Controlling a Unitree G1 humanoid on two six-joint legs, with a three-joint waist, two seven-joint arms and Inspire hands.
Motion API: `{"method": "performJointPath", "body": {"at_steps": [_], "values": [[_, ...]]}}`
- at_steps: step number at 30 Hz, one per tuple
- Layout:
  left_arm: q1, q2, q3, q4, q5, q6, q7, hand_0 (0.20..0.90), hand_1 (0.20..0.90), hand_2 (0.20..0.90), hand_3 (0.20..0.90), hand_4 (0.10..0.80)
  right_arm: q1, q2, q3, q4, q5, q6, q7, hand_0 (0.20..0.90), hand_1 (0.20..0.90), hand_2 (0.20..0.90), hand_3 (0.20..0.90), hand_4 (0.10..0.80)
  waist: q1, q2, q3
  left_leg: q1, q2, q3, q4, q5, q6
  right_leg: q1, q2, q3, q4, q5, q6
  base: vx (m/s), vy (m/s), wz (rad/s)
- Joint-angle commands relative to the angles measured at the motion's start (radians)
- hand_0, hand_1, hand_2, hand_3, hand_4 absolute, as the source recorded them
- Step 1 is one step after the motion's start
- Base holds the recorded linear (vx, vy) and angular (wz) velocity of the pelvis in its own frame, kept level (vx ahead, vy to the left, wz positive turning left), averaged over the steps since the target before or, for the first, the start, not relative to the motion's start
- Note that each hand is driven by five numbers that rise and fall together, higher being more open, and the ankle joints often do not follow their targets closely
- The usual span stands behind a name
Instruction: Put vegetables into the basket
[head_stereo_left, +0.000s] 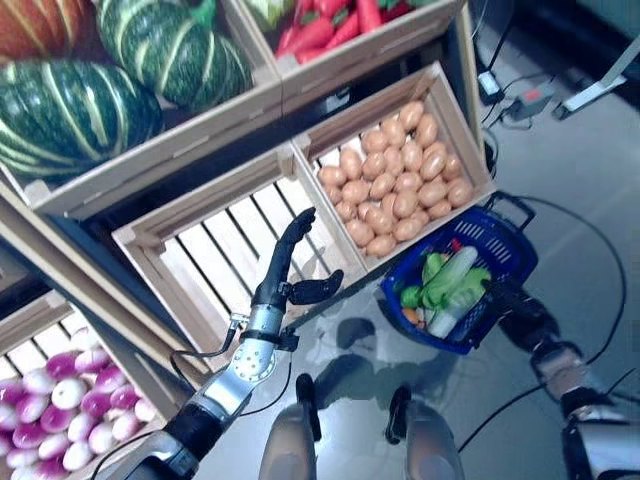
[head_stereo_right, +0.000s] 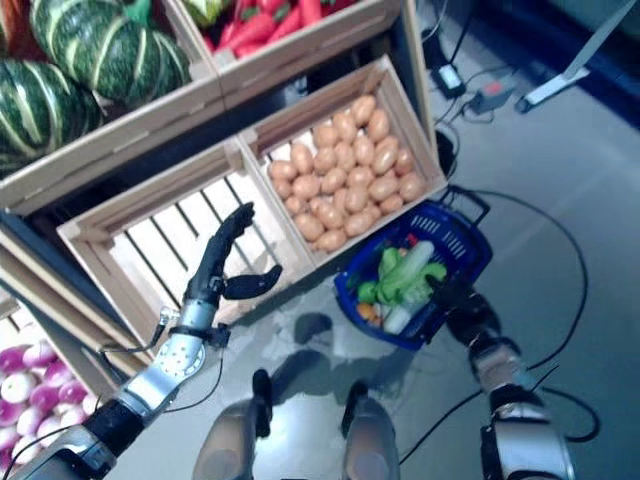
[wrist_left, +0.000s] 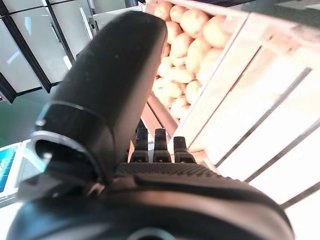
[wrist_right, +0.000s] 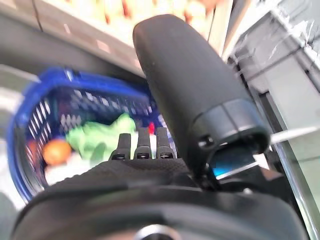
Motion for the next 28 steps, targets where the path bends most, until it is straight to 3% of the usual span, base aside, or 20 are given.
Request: {"method": "performJointPath", "body": {"at_steps": [1, 5, 11, 15, 23, 28], "values": [[0.096, -0.066, 0.043, 0.030, 0.087, -0.091, 0.015, 0.900, 0.900, 0.900, 0.900, 0.800, 0.117, 0.116, 0.080, -0.126, 0.029, -0.116, -0.006, 0.900, 0.900, 0.900, 0.900, 0.800, -0.020, -0.033, -0.143, 0.097, -0.053, 0.047, -0.108, -0.078, 0.035, 0.116, 0.033, 0.032, -0.336, 0.192, -0.005, 0.138, 0.036, -0.08], [0.197, -0.157, 0.071, 0.217, 0.117, -0.155, -0.003, 0.900, 0.900, 0.900, 0.900, 0.800, 0.263, 0.239, 0.117, -0.178, 0.041, -0.175, -0.051, 0.900, 0.900, 0.900, 0.900, 0.800, -0.048, -0.038, -0.207, 0.167, -0.047, 0.060, -0.188, -0.064, 0.034, 0.172, 0.060, 0.054, -0.404, 0.209, -0.010, 0.122, 0.027, -0.08], [0.202, -0.231, 0.090, 0.434, 0.238, -0.170, 0.023, 0.900, 0.900, 0.900, 0.900, 0.800, 0.300, 0.277, 0.115, -0.153, 0.018, -0.167, -0.076, 0.900, 0.900, 0.900, 0.900, 0.800, -0.063, -0.044, -0.248, 0.186, -0.045, 0.070, -0.188, -0.073, 0.027, 0.183, 0.066, 0.070, -0.415, 0.207, -0.007, 0.033, 0.022, -0.09], [0.196, -0.246, 0.102, 0.556, 0.328, -0.162, 0.052, 0.900, 0.900, 0.900, 0.900, 0.800, 0.324, 0.293, 0.144, -0.113, -0.041, -0.109, -0.072, 0.900, 0.900, 0.900, 0.900, 0.800, -0.066, -0.045, -0.262, 0.206, -0.048, 0.082, -0.188, -0.077, 0.028, 0.199, 0.066, 0.074, -0.415, 0.205, -0.005, 0.034, 0.027, -0.13], [0.195, -0.260, 0.127, 0.715, 0.410, -0.168, 0.100, 0.900, 0.900, 0.900, 0.900, 0.800, 0.346, 0.361, 0.177, -0.046, -0.017, -0.212, -0.040, 0.900, 0.900, 0.900, 0.900, 0.800, -0.054, -0.034, -0.267, 0.232, -0.053, 0.068, -0.188, -0.079, 0.026, 0.240, 0.060, 0.061, -0.415, 0.190, -0.002, 0.025, 0.021, -0.02], [0.195, -0.281, 0.095, 0.748, 0.448, -0.159, 0.082, 0.900, 0.900, 0.900, 0.900, 0.800, 0.337, 0.385, 0.212, 0.000, -0.051, -0.202, -0.038, 0.900, 0.900, 0.900, 0.900, 0.800, -0.044, -0.023, -0.269, 0.244, -0.061, 0.056, -0.188, -0.082, 0.030, 0.259, 0.053, 0.046, -0.415, 0.182, 0.000, 0.000, 0.000, 0.00]]}}
